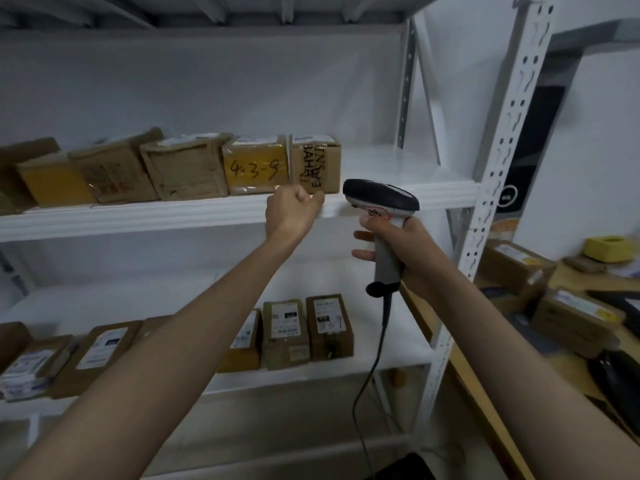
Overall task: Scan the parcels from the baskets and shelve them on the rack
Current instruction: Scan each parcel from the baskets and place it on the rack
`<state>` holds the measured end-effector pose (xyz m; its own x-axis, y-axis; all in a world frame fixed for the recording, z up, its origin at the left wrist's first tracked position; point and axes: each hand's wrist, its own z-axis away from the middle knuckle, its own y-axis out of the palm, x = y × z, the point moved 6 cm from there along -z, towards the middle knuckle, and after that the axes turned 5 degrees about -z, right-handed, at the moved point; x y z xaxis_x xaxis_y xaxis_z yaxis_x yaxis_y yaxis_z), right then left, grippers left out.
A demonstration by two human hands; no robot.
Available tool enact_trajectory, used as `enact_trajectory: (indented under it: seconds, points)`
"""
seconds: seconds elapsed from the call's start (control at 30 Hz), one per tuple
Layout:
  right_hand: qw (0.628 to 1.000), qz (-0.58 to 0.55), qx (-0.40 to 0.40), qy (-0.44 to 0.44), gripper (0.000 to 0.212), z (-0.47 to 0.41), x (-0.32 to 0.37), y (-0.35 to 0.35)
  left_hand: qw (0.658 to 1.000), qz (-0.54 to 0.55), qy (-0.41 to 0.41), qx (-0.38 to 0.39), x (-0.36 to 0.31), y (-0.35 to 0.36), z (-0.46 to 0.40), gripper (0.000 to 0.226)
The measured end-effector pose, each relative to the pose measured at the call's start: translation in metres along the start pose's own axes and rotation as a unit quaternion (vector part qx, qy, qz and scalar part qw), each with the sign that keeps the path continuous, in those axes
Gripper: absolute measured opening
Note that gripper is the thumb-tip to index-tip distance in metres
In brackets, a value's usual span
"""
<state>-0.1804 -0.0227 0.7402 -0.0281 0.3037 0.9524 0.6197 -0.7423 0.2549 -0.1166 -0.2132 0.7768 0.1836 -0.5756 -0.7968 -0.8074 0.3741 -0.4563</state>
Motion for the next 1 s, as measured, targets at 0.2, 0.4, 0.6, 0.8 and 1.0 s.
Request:
enact_trajectory:
  seconds: [0.2,0.4,0.6,0.8,1.0]
  points:
    - [0.994,0.008,-0.095,0.053,0.021,0.064,-0.032,-0.048,0.992,0.016,0.111,0.060,0.012,0.036,0.052,0.045]
    - [0.972,0.014,-0.206,0.113,0.008,0.145,-0.071,-0.087,0.968,-0.015,0.121,0.219,0.055,0.106,0.124,0.036]
    - [0.933,0.007,-0.310,0.183,0.011,0.238,-0.122,-0.131,0.921,-0.050,0.114,0.370,0.104,0.177,0.213,0.035]
    - [0.882,0.013,-0.412,0.228,0.022,0.351,-0.173,-0.187,0.844,-0.094,0.130,0.511,0.136,0.234,0.331,0.038]
    - [0.835,-0.005,-0.481,0.266,0.013,0.450,-0.220,-0.227,0.739,-0.156,0.129,0.642,0.158,0.274,0.457,0.035]
